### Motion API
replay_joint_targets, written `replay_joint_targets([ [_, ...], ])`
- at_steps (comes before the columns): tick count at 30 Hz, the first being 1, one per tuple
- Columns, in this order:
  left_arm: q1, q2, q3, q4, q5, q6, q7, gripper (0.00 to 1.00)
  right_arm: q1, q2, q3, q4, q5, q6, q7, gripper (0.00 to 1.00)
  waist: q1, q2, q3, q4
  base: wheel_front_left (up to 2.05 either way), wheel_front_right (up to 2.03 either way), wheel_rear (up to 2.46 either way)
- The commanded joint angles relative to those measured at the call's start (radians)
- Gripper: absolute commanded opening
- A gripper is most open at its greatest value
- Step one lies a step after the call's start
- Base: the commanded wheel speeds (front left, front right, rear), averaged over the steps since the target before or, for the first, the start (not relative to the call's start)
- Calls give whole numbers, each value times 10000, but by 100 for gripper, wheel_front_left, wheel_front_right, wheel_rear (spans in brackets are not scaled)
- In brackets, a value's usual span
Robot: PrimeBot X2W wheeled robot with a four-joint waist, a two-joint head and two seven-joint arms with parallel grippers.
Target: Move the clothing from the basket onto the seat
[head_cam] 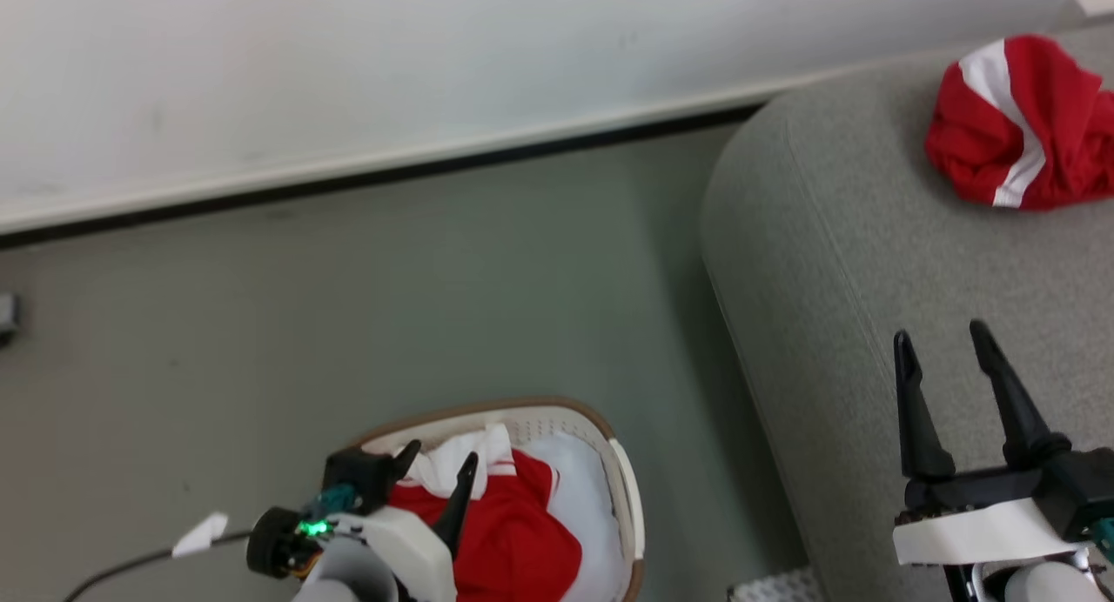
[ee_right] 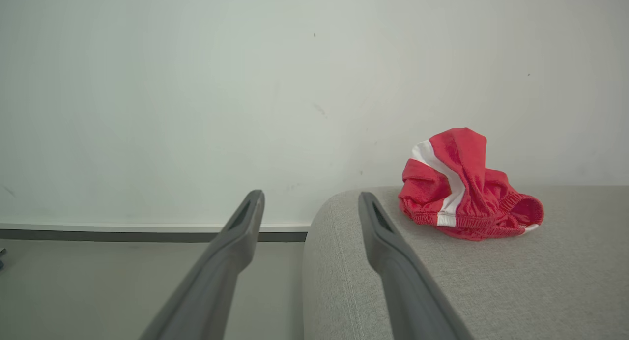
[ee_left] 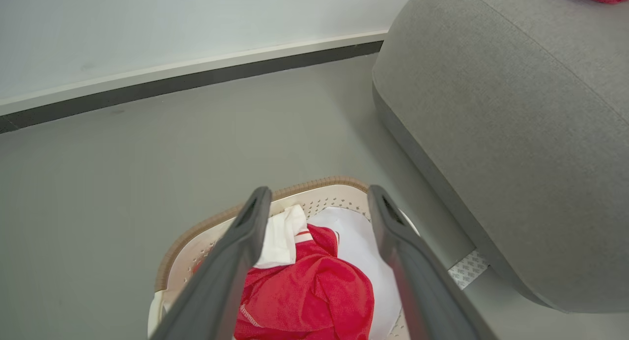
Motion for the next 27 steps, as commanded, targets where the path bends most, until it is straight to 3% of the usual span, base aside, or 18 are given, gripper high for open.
replay_joint_targets([
  [1, -258, 119, -12, 184, 89, -10, 79, 100, -181, -7, -21, -111, 98, -25, 6, 100, -3, -1, 1008, -608, 0, 0, 0],
  [13, -2690, 185, -647, 3107, 501, 113, 1196, 100, -1565, -1, 244, -1020, 249, -25, 6, 100, -3, -1, 3663, -950, 0, 0, 0],
  [27, -5186, 729, -1408, 5495, 1416, 602, 1007, 100, -2652, -2, 786, -1486, 592, -25, 6, 100, -3, -1, 6278, -1099, 0, 0, 0],
])
